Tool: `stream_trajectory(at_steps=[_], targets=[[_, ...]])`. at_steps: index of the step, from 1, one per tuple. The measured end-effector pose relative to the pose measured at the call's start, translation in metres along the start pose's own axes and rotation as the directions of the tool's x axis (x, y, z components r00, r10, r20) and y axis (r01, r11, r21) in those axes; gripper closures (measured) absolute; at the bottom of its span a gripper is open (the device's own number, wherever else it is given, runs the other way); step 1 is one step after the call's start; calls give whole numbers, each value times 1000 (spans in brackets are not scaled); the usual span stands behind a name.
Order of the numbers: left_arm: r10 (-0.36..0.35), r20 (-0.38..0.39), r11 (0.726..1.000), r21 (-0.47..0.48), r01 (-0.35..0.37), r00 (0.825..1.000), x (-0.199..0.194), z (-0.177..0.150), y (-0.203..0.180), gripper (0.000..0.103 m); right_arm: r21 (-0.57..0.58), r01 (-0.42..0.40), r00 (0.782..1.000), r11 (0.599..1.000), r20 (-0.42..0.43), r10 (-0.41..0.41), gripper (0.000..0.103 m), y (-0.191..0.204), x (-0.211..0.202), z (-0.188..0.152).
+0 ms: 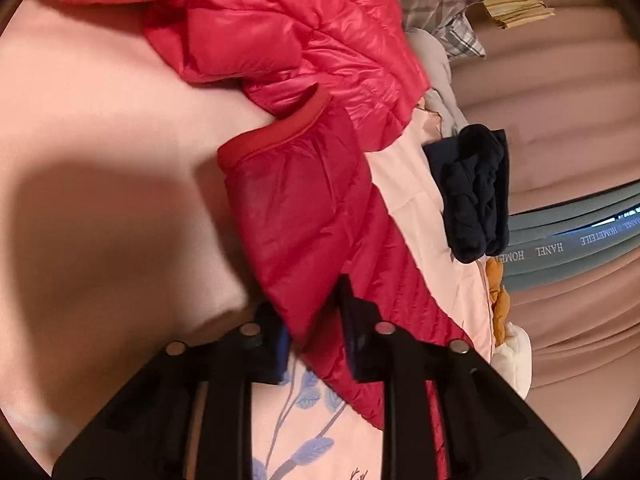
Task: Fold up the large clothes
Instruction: 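Grasp the other sleeve cuff with the left tool, then lift and fold the held sleeve across the jacket body with the left tool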
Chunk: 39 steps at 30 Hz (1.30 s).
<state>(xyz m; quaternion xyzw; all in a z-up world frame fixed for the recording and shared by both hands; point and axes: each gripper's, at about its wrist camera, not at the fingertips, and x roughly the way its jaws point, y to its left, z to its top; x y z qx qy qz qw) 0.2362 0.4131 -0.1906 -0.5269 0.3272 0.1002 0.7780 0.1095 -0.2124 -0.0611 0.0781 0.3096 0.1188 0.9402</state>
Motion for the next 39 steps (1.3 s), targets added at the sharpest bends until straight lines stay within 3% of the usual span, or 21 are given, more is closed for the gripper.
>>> stream_trajectory(at_steps=[3,8,11,15,18,24,29,31,33,36,39], targets=[[12,8,1000,28,-12,1000,-2,-2,-4,94,-17,14,1000,1000,-1,-14,29,3,-8,-4],[19,27,991,134,-22,999,-16,-5,-35,96,-31,8,1000,999,7,-8,29,6,-16,-7],[9,41,973,228,-18,999,-29,-13,-68,96,-24,-7,1000,1000,17,8,29,8,-20,-8],[-2,59,925,380,-20,998,-46,-35,-123,96,-26,-19,999,999,33,20,29,9,-28,-10],[-27,65,865,502,-9,997,-58,-64,-170,96,-21,-22,999,1000,41,23,29,6,-36,-14],[-53,37,679,734,9,998,-59,-159,-255,96,32,-20,998,999,55,18,29,-16,-56,-26],[-23,-27,540,841,35,999,-32,-244,-292,96,93,8,999,996,53,-13,29,-40,-72,-41],[3,-52,497,867,44,999,-18,-274,-295,96,115,19,999,993,45,-24,29,-51,-77,-48],[43,-84,460,886,55,996,2,-305,-296,96,134,27,999,991,38,-32,29,-60,-81,-53],[103,-128,428,901,72,986,30,-341,-292,96,176,35,998,984,36,-42,28,-74,-86,-61],[152,-186,424,899,106,971,51,-366,-287,89,219,27,999,975,27,-34,25,-86,-87,-66]])
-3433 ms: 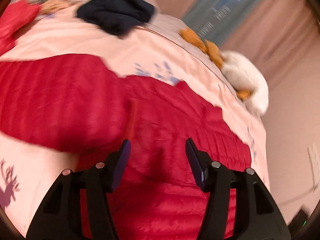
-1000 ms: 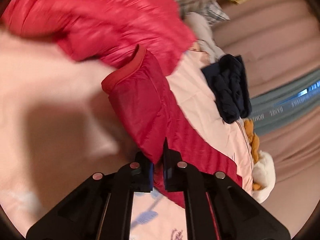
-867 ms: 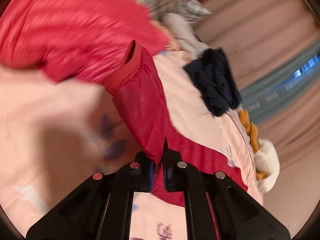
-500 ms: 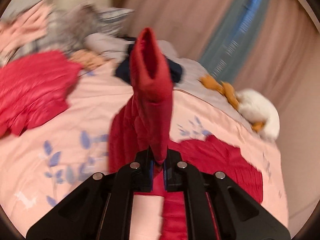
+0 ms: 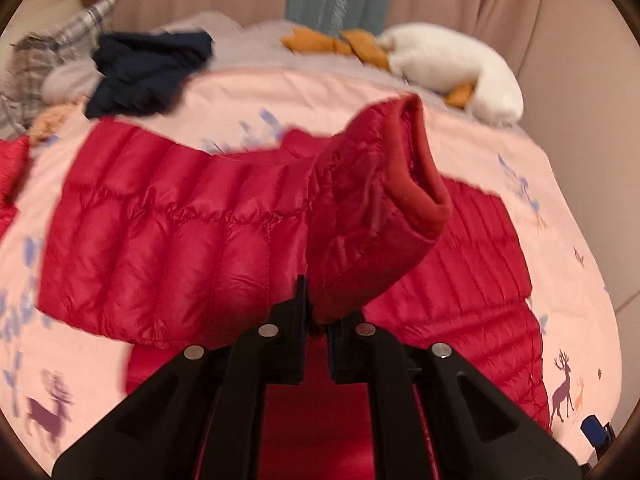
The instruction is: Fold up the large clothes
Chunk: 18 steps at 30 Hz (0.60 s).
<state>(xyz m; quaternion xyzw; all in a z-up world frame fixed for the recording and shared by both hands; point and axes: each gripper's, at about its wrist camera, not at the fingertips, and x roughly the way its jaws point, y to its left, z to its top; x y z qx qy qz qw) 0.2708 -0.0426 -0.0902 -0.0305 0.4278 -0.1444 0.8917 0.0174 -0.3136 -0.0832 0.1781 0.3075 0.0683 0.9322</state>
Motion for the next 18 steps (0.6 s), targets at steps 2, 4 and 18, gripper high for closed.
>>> stream_trajectory(at_steps=[2,4,18], targets=[[-24,-35,1000,3,24,999,12,-5,-8,83,31,-8,1000,999,-12,8,23,-7,2,0],[-35,-57,999,22,36,998,19,-8,-17,64,49,-18,1000,999,-23,19,20,-11,5,1],[-319,117,886,-316,339,941,-69,-65,120,25,163,-181,969,970,-139,204,18,5,115,67]])
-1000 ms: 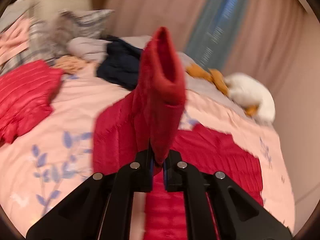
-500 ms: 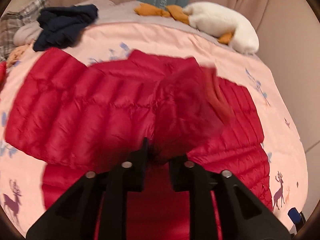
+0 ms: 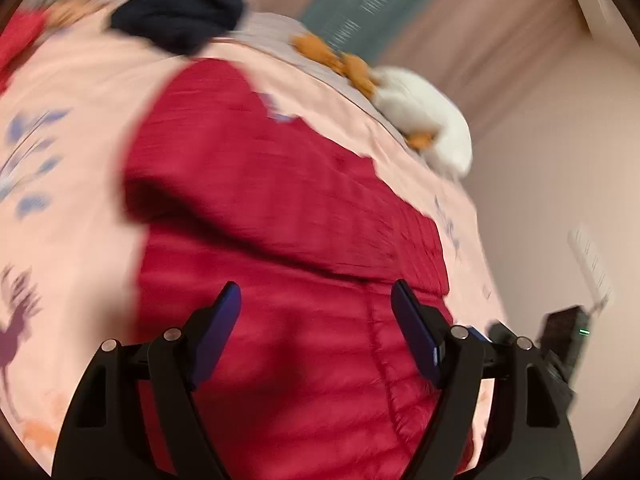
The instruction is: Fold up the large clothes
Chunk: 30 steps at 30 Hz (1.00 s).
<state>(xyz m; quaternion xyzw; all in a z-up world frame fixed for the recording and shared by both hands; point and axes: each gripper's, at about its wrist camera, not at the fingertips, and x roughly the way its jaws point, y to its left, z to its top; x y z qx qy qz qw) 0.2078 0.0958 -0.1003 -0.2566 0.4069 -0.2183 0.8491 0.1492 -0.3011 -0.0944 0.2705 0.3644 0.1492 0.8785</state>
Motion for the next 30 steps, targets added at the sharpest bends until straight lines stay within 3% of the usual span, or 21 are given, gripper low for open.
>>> stream_trajectory(at_steps=[3,5,7,9,11,12,14,16,18,23,25,27,30], targets=[[-27,25,992,-120,30,999,-19,3,43,25,-42,27,999,999,-28,-28,22,11,34,17],[-49,51,977,-204,58,998,-29,7,69,25,-88,104,994,991,-25,-106,25,19,60,29],[-117,79,957,-256,134,990,-30,12,82,25,-126,163,986,978,-25,-167,30,24,84,37],[-187,100,932,-295,209,977,-23,20,89,25,-139,184,981,973,-43,-191,40,26,107,43],[-204,92,927,-302,223,975,-12,27,90,25,-174,240,966,955,-58,-253,66,27,123,44],[-216,79,925,-302,230,973,-2,31,88,25,-197,272,955,942,-65,-289,68,29,131,45],[-243,43,919,-310,244,969,16,38,87,25,-223,292,948,930,-64,-313,85,28,139,47],[-219,33,915,-339,217,975,40,45,86,25,-245,311,942,918,-50,-332,88,31,140,51],[-166,67,916,-359,179,984,55,52,88,25,-239,318,942,917,-26,-333,90,33,132,57],[-49,179,915,-387,116,983,63,65,89,25,-193,325,945,926,111,-308,91,32,78,82],[-31,178,913,-396,101,984,65,64,90,25,-176,314,946,933,139,-292,91,28,58,84],[-5,155,927,-370,63,988,67,60,83,25,-189,346,934,919,157,-320,91,23,50,81],[18,99,939,-343,17,995,69,54,87,25,-169,407,913,898,89,-397,91,-5,65,74]])
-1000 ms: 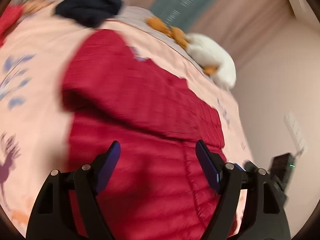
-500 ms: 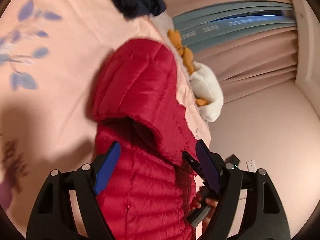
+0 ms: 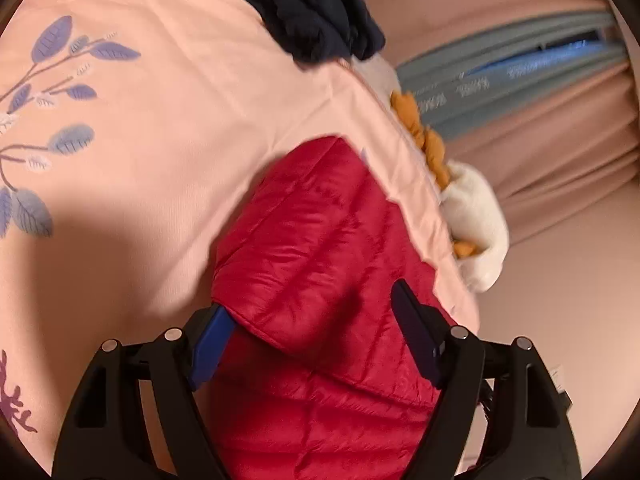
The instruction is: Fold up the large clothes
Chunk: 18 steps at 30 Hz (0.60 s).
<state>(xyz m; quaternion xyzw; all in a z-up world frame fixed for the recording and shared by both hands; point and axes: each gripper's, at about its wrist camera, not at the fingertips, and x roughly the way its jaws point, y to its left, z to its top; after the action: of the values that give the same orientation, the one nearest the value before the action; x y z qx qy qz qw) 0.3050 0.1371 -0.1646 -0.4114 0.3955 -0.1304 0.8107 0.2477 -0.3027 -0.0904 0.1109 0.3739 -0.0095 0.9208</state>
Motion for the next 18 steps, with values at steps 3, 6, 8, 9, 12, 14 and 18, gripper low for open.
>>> stream_trajectory(at_steps=[3,6,8,9,12,14,18], targets=[[16,-46,1000,4,-16,999,6,-3,6,25,-26,53,995,998,-78,-54,90,-10,28,-16],[37,-69,999,20,-36,997,6,-1,12,25,-29,50,994,998,-94,-52,89,-12,32,-19],[70,-108,996,58,-64,992,0,-2,11,25,-36,56,993,998,-103,-60,86,-13,29,-16],[87,-115,993,83,-78,990,-5,-2,11,25,-50,67,993,997,-90,-71,83,-14,22,-13],[106,-108,982,167,-87,988,-32,5,11,25,-81,89,995,993,-27,-92,60,-14,0,-5],[121,-69,973,207,-104,990,-44,15,5,25,-111,87,996,990,23,-85,59,-10,-13,2],[134,-30,954,274,-121,991,-33,37,-23,25,-143,16,1000,990,20,-14,59,14,-8,17]])
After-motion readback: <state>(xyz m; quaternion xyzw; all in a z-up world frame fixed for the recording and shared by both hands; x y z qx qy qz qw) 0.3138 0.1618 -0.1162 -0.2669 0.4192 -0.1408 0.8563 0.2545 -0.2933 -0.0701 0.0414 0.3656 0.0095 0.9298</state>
